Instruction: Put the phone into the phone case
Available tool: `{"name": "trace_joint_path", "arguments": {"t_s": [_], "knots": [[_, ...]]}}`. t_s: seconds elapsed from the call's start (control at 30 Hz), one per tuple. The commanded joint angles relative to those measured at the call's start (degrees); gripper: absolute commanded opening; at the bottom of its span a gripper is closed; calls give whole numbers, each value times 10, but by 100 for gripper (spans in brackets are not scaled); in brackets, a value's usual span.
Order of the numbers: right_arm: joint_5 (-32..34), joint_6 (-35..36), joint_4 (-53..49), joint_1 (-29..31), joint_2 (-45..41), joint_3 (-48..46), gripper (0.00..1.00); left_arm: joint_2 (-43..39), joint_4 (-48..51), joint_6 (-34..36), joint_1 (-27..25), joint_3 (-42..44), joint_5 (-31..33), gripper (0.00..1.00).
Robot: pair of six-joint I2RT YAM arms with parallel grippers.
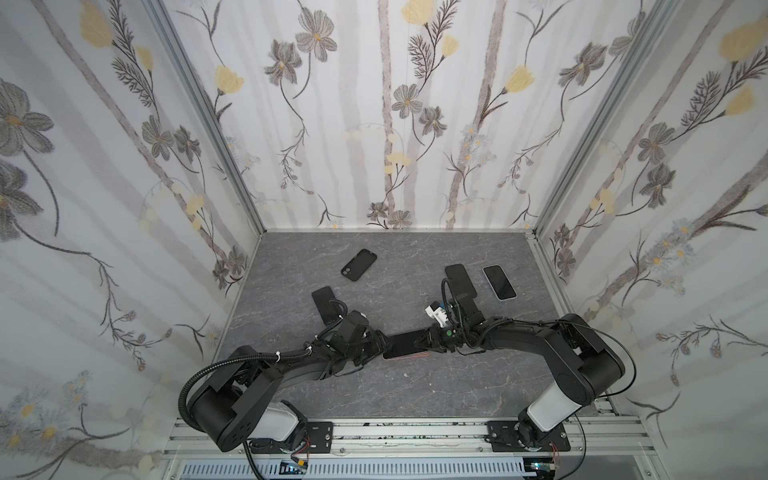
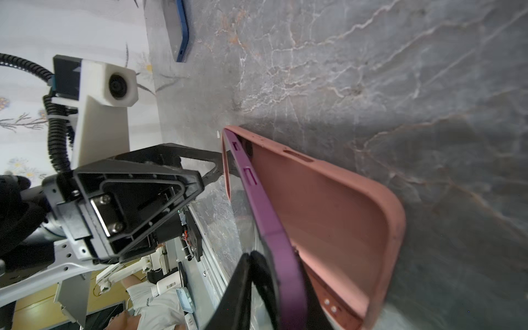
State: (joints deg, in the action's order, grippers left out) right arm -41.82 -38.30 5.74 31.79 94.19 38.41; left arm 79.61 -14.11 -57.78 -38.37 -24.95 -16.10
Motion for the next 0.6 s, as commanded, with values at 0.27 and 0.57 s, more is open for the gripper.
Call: {"name": "trace_joint_path", "arguments": {"t_s": [0.27, 0.57], "knots": [[168, 34, -200, 23, -33, 74, 44, -27, 66, 48, 0, -12, 47, 61], [200, 51, -271, 22, -86, 96, 47, -17, 92, 90, 1, -24, 55, 55]]}}
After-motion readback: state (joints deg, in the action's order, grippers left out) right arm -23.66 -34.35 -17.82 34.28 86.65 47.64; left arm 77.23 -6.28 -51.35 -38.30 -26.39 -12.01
